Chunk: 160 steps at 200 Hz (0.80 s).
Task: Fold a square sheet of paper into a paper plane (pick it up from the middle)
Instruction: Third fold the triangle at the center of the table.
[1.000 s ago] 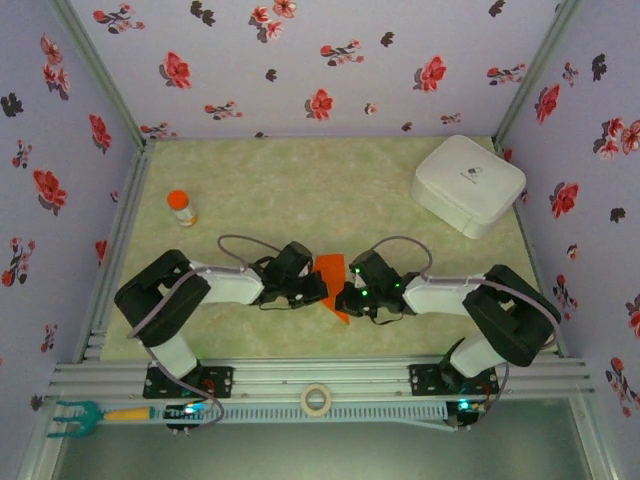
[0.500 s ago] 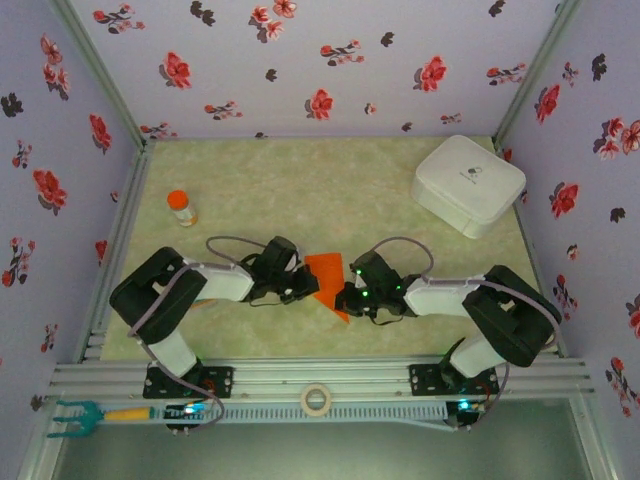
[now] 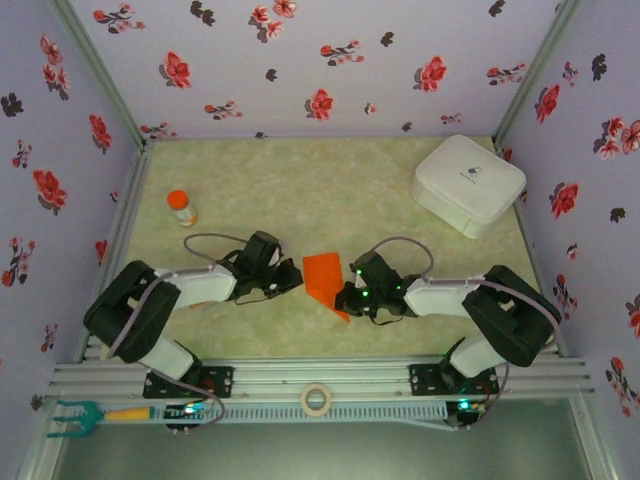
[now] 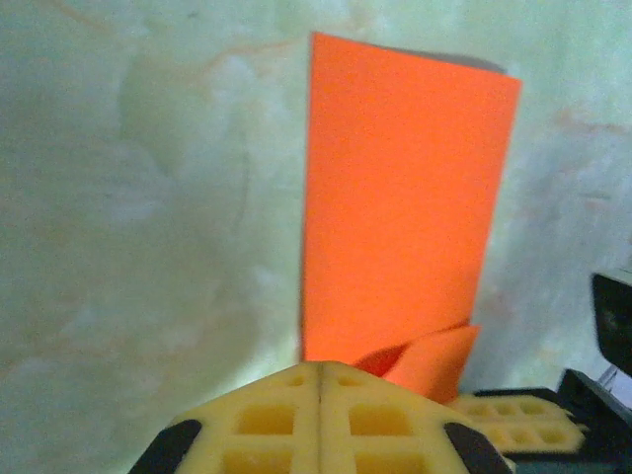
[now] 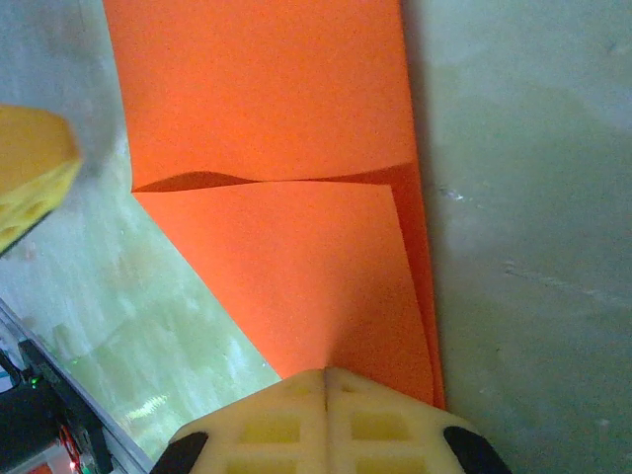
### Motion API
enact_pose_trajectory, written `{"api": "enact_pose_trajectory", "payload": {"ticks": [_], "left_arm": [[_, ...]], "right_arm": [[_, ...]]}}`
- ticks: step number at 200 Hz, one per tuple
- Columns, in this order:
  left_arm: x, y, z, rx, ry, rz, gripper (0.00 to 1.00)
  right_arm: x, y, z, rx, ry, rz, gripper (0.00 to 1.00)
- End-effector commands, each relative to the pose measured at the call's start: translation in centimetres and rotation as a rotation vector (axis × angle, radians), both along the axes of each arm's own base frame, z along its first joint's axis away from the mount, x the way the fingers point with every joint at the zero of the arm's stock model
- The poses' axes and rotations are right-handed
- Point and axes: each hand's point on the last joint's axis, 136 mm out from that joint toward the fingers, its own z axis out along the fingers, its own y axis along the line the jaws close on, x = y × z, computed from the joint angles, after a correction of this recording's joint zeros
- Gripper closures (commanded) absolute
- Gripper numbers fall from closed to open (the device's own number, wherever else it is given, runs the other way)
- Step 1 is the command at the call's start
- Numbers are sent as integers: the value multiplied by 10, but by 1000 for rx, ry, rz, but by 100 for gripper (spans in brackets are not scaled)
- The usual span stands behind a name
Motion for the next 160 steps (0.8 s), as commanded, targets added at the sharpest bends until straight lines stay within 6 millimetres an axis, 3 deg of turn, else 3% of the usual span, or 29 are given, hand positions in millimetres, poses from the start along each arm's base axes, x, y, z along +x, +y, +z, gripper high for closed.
{"api": "enact_pose_trajectory", "payload": {"ticks": [1, 31, 78, 125, 160], "left_arm": [[-3, -6, 21, 9, -66, -34, 94], [-12, -29, 28, -14, -92, -118, 94], [-20, -50, -3, -12, -25, -185, 94], [-26, -41, -46, 46, 75, -136, 99], [-31, -33, -55, 64, 102, -113, 100]], "right_arm": [[-17, -28, -29, -130, 91, -35, 100], [-16, -27, -28, -126, 90, -30, 99], [-14, -25, -25, -121, 79, -27, 99], [-11, -22, -15, -103, 56, -26, 98], [1, -8, 21, -21, -22, -8, 96]]}}
